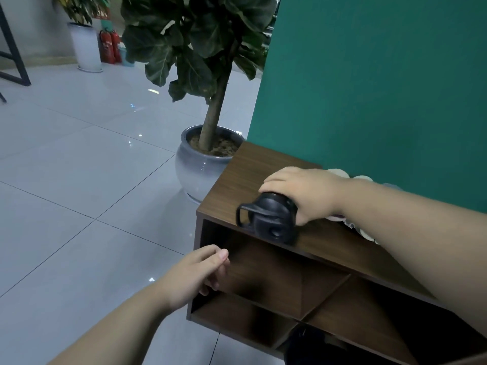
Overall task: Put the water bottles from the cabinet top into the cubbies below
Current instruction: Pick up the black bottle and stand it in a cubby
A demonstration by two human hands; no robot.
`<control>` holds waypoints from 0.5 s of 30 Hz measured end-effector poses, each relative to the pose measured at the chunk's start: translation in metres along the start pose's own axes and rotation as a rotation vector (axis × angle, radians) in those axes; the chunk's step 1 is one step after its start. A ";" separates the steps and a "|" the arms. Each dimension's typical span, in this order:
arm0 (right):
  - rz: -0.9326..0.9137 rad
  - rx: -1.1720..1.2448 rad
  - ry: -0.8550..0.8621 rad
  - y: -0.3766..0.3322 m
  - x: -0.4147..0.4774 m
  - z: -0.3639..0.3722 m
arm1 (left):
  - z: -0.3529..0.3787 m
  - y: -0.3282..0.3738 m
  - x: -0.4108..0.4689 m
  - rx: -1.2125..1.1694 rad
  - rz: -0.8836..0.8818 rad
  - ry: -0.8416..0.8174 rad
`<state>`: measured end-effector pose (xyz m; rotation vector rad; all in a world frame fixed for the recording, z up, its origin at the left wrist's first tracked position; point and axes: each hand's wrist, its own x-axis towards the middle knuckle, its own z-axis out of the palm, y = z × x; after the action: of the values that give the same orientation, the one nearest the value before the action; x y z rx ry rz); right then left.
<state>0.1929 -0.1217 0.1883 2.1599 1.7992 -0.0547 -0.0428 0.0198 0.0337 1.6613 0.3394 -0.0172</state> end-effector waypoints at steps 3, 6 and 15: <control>-0.059 0.066 0.091 -0.046 -0.017 -0.005 | -0.005 -0.001 -0.014 0.001 -0.047 0.049; -0.102 0.251 0.203 -0.090 -0.036 -0.007 | -0.005 0.002 -0.026 0.079 -0.083 0.092; 0.151 1.002 0.282 -0.141 -0.050 0.094 | 0.010 -0.040 -0.010 0.364 -0.185 0.091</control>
<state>0.0633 -0.1740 0.0797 3.0853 1.9902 -0.8069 -0.0596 0.0114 -0.0040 1.9887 0.5850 -0.1498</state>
